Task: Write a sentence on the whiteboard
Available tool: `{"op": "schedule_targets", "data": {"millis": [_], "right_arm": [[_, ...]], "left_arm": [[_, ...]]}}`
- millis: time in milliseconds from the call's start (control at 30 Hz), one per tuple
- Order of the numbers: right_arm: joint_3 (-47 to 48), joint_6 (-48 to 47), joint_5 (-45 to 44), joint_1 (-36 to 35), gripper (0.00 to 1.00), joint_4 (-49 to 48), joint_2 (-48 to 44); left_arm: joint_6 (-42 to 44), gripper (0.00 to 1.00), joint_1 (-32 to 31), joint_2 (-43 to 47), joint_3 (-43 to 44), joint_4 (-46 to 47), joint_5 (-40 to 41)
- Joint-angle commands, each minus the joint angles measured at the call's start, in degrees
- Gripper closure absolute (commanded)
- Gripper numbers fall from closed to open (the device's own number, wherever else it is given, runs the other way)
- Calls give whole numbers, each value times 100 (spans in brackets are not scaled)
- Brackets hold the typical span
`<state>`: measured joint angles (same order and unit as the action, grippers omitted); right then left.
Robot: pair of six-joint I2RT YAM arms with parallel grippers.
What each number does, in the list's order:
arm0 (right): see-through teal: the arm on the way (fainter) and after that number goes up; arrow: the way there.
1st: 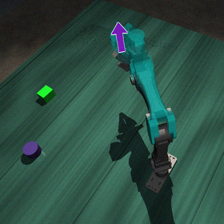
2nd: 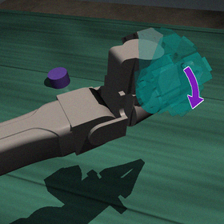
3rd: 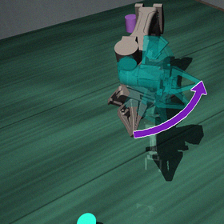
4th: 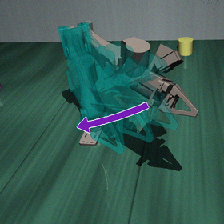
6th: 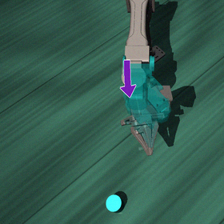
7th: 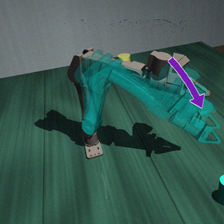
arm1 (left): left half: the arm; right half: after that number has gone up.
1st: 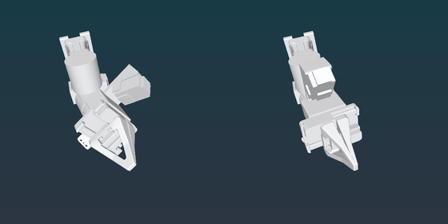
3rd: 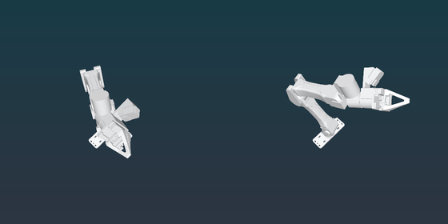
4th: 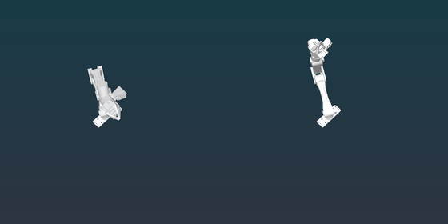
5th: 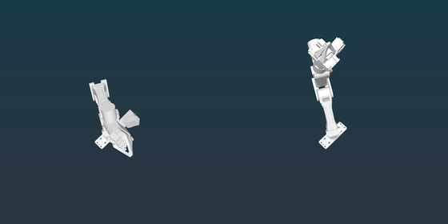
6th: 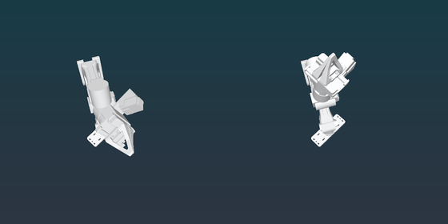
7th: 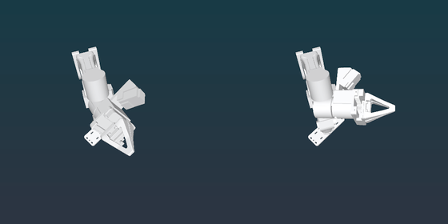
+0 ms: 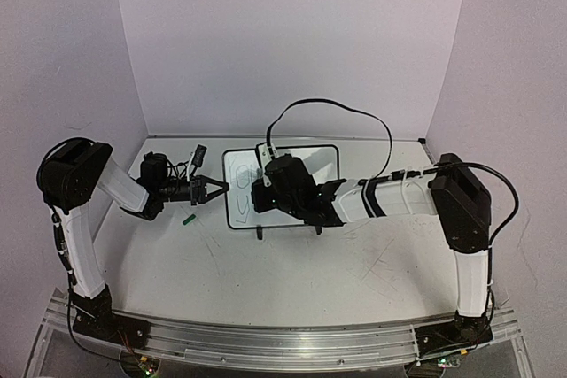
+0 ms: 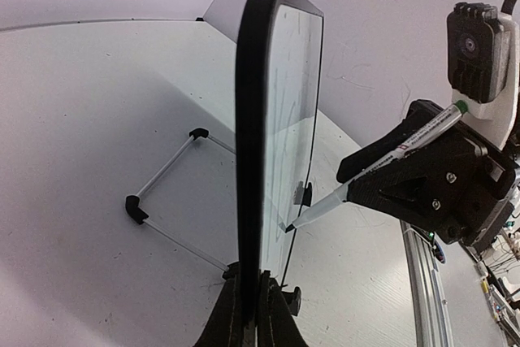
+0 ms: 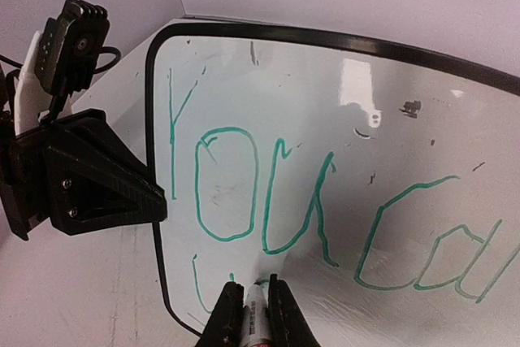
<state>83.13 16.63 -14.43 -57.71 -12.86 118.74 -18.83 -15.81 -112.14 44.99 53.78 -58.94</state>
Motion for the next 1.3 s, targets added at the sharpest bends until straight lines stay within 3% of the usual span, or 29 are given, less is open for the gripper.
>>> {"op": "schedule_targets", "data": {"millis": [0,200,500,1267], "right_arm": [[-58,42,-123,76,100,29,154],[-111,64,-33,58,100,55,-22],[-1136,-191,264,84,100,-597,-1504],[-486,-453,-145,107,100,-432,-576]], "left_arm": [[155,100,33,128,109,-171,206],[160,100,34,120,115,-179,205],[169,100,32,95,135,-200,204],[231,100,15,139,145,-283,196]]}}
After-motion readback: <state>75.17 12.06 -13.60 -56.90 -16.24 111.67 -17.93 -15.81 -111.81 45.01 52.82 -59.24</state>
